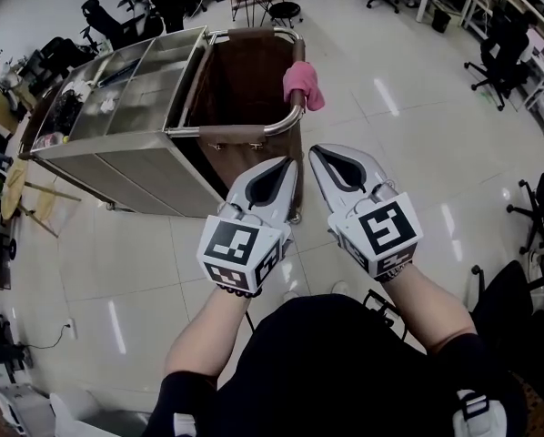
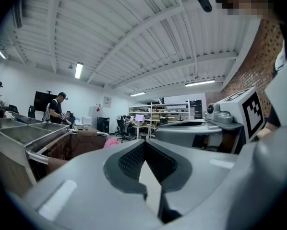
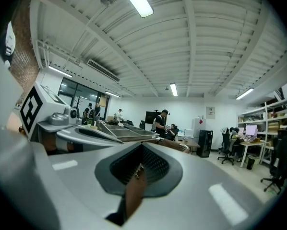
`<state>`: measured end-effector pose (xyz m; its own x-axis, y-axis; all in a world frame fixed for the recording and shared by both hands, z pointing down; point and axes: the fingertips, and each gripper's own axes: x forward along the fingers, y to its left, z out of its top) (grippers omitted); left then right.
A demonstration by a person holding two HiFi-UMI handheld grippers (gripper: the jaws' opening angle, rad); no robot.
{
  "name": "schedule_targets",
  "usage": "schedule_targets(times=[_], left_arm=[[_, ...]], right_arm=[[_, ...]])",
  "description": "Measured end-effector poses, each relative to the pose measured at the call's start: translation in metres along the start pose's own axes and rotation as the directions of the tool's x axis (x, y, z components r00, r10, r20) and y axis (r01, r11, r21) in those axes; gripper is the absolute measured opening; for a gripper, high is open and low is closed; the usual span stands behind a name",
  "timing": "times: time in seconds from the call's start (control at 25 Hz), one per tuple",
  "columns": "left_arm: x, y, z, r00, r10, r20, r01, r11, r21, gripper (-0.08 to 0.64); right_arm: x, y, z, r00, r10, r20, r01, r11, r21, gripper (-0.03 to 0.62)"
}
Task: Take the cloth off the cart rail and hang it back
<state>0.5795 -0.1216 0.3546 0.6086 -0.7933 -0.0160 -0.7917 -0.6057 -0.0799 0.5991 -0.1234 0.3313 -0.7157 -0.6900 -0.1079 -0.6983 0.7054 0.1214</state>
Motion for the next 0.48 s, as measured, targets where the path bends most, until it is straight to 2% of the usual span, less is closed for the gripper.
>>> schedule_targets(times=[0.48], left_arm=[[0.004,-0.028,0.006,0.999,0.051,-0.007,-0.050,0.998,0.028,-0.003]], right_arm=[[-0.029,-0.002,0.004,0.998,0.062,0.009,-0.062,0.998,-0.014,0.000]])
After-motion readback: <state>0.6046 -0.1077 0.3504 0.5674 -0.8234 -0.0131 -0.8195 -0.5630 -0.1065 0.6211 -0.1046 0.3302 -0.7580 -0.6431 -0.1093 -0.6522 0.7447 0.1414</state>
